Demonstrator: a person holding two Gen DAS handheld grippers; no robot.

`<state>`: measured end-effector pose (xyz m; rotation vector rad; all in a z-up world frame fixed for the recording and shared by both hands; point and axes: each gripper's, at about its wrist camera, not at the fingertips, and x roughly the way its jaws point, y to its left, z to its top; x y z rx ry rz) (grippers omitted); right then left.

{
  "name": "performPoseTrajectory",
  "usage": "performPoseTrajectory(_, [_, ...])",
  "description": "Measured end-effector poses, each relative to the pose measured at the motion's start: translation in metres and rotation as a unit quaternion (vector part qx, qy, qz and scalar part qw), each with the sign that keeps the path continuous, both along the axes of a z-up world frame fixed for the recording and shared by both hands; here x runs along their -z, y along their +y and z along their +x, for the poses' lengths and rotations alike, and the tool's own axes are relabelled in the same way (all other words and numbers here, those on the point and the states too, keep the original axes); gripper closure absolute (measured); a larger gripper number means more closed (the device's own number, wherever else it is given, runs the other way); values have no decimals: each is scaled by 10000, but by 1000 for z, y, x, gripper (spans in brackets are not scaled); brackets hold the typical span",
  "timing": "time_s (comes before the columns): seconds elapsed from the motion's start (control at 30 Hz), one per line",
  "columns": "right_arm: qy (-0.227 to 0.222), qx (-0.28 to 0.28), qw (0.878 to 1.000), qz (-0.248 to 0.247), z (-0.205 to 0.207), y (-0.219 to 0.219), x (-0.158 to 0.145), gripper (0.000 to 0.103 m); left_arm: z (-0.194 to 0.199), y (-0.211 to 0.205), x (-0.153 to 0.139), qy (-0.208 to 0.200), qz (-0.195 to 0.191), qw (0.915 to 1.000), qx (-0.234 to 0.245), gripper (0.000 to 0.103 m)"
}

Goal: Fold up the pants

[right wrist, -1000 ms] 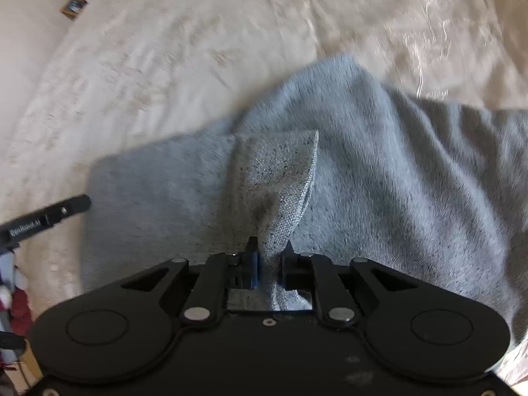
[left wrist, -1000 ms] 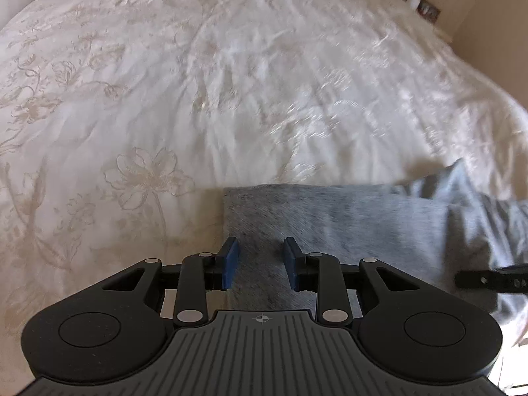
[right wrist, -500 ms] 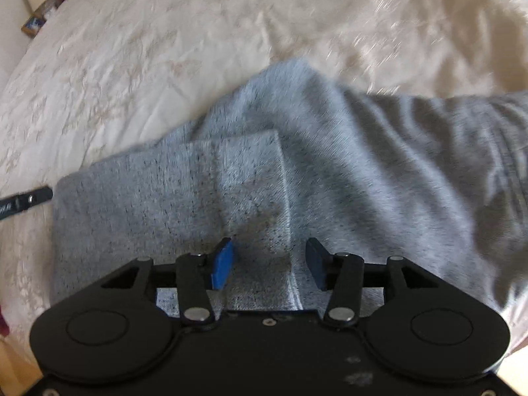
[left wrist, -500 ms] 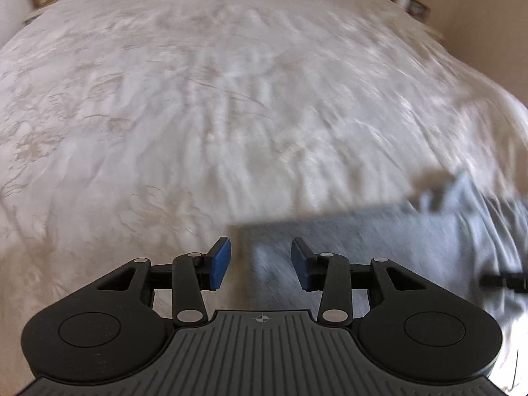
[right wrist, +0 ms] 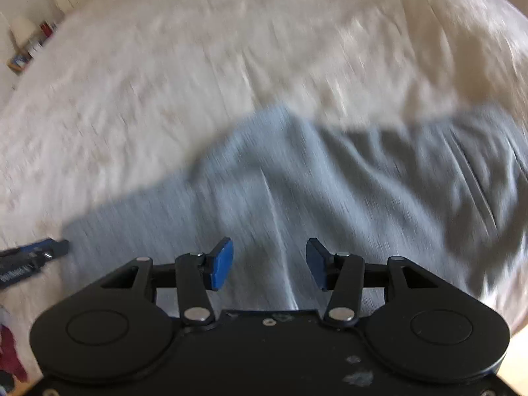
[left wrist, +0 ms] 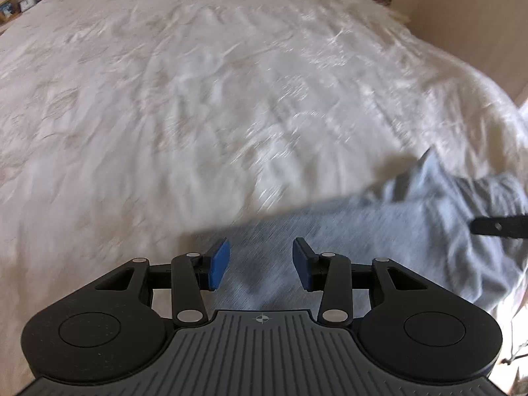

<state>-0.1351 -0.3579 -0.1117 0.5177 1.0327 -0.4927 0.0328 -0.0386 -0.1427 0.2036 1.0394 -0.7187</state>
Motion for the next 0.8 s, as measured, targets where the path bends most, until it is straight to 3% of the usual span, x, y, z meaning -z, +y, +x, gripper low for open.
performPoseTrajectory(0.1, [-63,-329,9994,43,31,0,0,60,5,-16,12,33,21,10000,-30,62])
performPoseTrajectory(0.2, [-20,-709,9975,62,61,3,11,71,10,-22,34,108,385,9992,-97,62])
performPoseTrajectory(0.43, [481,-1194,9917,-74,107,1,49,78,13,-14,39,131,400,9990,-132,61])
performPoseTrajectory(0.5, [663,-1031,9922,-204,108,-15,58,80,14,-13,40,165,385,9990,-184,61])
performPoseTrajectory(0.57, [741,-748,9943,-171,106,-40,64,94,15,-17,40,167,404,9988,-200,61])
performPoseTrajectory(0.63, [803,-525,9952,-171,105,-61,66,100,15,-20,40,162,434,9988,-180,61])
performPoseTrajectory(0.8, [553,-262,9976,-311,91,-87,43,92,18,-20,36,221,387,9989,-172,61])
